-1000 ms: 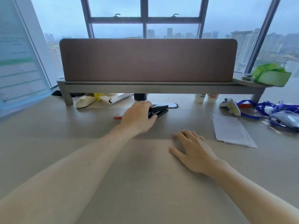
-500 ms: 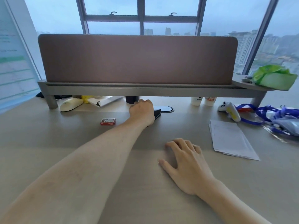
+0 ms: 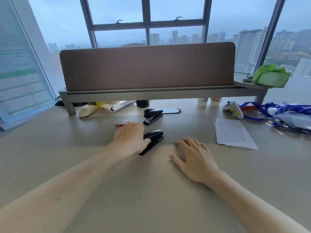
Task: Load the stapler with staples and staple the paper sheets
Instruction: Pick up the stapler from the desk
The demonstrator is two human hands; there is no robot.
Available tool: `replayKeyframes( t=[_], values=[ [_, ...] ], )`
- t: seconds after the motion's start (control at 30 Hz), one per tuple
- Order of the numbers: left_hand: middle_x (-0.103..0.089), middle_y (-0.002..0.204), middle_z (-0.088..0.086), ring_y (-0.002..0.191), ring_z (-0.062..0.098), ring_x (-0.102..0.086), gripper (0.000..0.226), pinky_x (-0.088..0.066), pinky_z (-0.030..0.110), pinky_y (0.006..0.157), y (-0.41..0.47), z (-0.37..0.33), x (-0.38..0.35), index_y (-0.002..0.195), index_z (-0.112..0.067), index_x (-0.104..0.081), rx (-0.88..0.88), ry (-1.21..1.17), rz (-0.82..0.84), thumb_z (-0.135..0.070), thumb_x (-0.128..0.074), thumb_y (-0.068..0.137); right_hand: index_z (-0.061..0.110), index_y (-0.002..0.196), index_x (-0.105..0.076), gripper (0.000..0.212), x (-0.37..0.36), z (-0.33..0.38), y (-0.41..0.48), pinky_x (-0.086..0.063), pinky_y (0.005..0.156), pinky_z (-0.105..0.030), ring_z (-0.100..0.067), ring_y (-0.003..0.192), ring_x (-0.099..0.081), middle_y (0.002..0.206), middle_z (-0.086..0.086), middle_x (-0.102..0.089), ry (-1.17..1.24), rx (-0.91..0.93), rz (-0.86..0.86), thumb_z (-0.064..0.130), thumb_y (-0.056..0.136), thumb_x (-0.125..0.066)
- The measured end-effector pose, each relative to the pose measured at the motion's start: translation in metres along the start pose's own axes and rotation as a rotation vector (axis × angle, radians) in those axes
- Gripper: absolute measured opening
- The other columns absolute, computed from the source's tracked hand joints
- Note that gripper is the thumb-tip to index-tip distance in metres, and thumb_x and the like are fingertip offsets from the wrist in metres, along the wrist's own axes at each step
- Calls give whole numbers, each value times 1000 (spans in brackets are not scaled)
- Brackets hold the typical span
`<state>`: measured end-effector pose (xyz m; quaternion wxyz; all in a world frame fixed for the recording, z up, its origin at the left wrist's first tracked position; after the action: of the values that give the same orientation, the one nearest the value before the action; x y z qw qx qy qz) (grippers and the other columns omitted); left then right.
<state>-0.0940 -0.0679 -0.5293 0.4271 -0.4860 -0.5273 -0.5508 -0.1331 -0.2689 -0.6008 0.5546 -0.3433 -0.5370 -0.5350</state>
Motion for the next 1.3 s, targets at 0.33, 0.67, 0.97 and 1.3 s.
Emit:
replayKeyframes(
  t=[0.33,0.67,0.97,1.3],
  values=[
    [-64,110,0,110,24,-62,43,-50,35,86,-91,6,14,106,-18,-68,-175,71,14,-59,-58,95,33,140,-48,63,4,20,-52,-30,116,-37,-18,140,-43,146,9,-48,1,-11,13,74,95,-32],
    [-45,161,3,130,28,-57,50,-51,41,100,-99,-26,4,142,-27,-54,-1299,681,-274,-2,-44,100,34,139,-49,61,8,24,-62,-34,112,-35,-17,137,-46,145,11,-50,6,-21,-17,73,96,-31],
    [-63,105,-14,96,10,-61,20,-48,26,81,-86,-21,18,111,-24,-53,-863,86,-60,-10,-55,97,33,142,-48,57,12,22,-60,-34,115,-33,-14,136,-47,144,13,-52,65,-29,-66,67,98,-40],
    [-66,121,-4,111,21,-62,46,-50,40,97,-99,-19,-29,144,-44,-42,-497,-367,99,-43,-54,99,39,142,-45,71,19,36,-69,-41,105,-24,-3,127,-55,135,21,-59,269,106,-58,67,80,-68]
  ],
)
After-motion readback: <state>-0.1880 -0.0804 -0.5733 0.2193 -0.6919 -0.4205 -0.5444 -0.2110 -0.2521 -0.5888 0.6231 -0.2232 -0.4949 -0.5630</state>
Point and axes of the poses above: each hand's wrist, its own y-axis towards the middle knuckle, its own x-axis out of the back of the hand, z = x × y, the point moved 8 cm from there along y, towards the middle knuckle
